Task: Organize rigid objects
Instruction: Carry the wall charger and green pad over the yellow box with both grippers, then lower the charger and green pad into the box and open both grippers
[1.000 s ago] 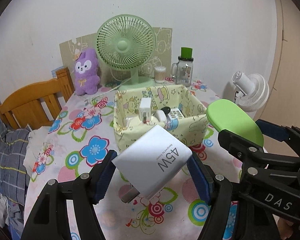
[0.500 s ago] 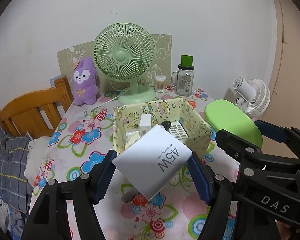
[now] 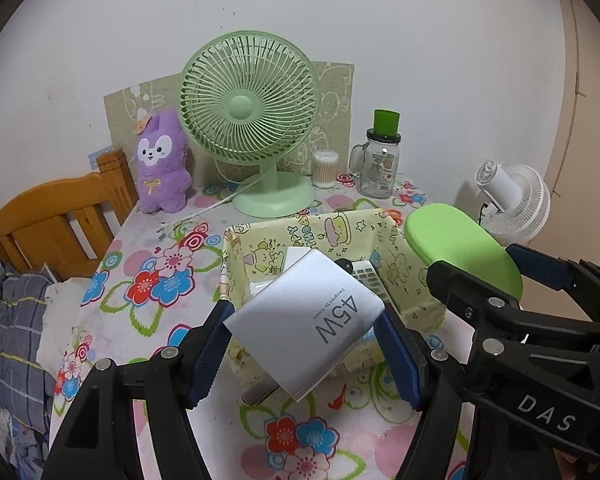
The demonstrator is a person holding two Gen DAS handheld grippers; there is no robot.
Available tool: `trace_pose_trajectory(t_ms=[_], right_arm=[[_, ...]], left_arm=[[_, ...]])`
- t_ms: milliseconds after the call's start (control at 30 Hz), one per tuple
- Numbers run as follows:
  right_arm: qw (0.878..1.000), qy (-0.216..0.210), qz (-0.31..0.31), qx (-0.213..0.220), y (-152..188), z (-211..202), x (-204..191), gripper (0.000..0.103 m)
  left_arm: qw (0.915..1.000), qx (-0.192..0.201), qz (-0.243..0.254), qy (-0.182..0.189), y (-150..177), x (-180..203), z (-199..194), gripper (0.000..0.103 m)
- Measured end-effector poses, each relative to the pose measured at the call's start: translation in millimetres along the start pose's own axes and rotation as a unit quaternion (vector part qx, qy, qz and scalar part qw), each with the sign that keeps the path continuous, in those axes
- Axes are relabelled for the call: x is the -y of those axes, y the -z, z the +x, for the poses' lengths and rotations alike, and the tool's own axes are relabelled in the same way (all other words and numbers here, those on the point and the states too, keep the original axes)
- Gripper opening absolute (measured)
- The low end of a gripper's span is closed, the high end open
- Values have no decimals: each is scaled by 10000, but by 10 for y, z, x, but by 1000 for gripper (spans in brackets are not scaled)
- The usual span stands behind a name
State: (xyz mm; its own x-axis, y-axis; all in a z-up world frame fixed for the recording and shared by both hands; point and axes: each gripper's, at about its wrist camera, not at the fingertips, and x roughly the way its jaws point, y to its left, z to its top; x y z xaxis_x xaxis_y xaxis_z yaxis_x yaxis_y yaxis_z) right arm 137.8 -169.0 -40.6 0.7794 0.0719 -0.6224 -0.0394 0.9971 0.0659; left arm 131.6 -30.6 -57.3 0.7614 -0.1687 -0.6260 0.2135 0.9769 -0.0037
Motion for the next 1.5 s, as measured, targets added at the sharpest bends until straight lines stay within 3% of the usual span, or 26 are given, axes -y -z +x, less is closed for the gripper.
trace_pose_trajectory(t_ms=[633,1133,1233,1367,1500], right_arm=[[9994,-33,95,-332,-127,610,26,80],[9987,-34,-26,-515,-104,925,0,80],[9986,-63,-35,-523,-106,958,-5,80],[9987,-92,-38,-498,-109,973,-3,80],[9989,-64,-54,-451,-114,989,-17,80]], left_arm=[[9993,-367,-12,67,-118,-52,629,73],[9968,-699,-90,378,-62,-7,957,75],[9968,-655,-75,441,-56,17,957,77],[9978,-512,37,412,-73,60,892,92],[9985,-389,214,331,-76,88,828,97]])
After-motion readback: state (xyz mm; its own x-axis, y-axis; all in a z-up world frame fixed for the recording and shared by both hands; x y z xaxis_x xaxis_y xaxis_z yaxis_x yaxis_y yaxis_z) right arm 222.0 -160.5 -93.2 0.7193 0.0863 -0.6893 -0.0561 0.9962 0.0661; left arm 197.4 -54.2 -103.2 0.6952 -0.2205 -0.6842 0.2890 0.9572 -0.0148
